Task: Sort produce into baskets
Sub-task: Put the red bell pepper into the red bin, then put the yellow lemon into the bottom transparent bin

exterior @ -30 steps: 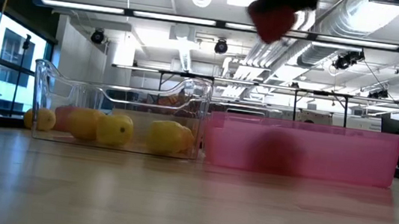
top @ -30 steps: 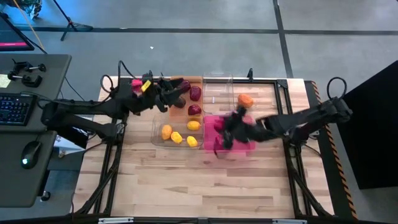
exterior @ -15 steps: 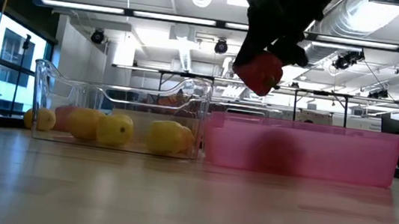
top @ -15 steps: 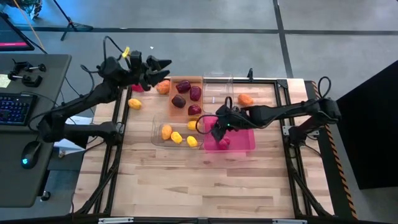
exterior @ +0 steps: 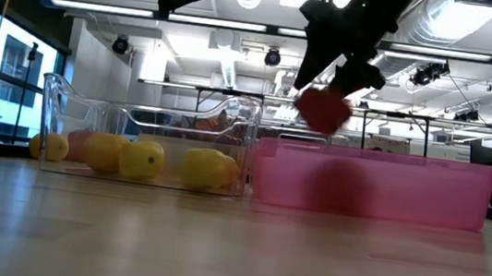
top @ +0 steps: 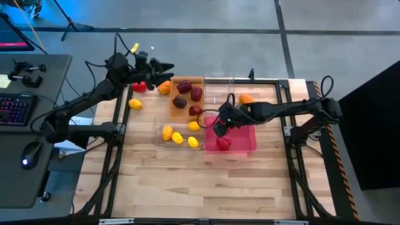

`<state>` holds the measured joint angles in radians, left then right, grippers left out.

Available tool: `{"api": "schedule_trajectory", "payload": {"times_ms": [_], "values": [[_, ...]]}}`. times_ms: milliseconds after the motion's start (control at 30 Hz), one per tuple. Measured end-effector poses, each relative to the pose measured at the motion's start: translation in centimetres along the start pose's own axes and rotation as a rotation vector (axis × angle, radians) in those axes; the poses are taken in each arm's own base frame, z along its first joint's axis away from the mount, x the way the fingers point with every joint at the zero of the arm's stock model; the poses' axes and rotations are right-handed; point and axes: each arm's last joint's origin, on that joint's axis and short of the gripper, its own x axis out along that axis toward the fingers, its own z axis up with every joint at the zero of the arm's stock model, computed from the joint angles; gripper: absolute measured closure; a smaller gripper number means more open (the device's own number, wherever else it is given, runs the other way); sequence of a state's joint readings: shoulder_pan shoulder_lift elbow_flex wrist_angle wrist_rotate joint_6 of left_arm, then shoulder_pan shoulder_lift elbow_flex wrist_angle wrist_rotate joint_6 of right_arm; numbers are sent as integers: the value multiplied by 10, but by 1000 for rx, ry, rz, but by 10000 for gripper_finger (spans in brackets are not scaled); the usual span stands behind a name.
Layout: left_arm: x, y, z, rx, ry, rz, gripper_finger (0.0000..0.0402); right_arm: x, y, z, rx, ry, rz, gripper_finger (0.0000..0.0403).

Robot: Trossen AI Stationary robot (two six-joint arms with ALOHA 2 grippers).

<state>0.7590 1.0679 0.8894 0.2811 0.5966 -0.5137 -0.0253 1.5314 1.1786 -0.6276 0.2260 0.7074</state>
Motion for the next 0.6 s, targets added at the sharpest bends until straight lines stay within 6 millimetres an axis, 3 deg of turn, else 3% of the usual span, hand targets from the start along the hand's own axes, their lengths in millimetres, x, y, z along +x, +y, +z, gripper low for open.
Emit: {"api": "schedule_trajectory", "payload": {"times_ms": [233,433,600], "values": [[-3,7,1,-86,-12,87,32,5,-21,14,36,-6,-54,12],[-10,25,5,-141,246,555,32,6,-29,20,-64,-9,-70,21],[-14,66,-15,-195,526,921,32,8,-39,30,-95,-42,-86,17]]}}
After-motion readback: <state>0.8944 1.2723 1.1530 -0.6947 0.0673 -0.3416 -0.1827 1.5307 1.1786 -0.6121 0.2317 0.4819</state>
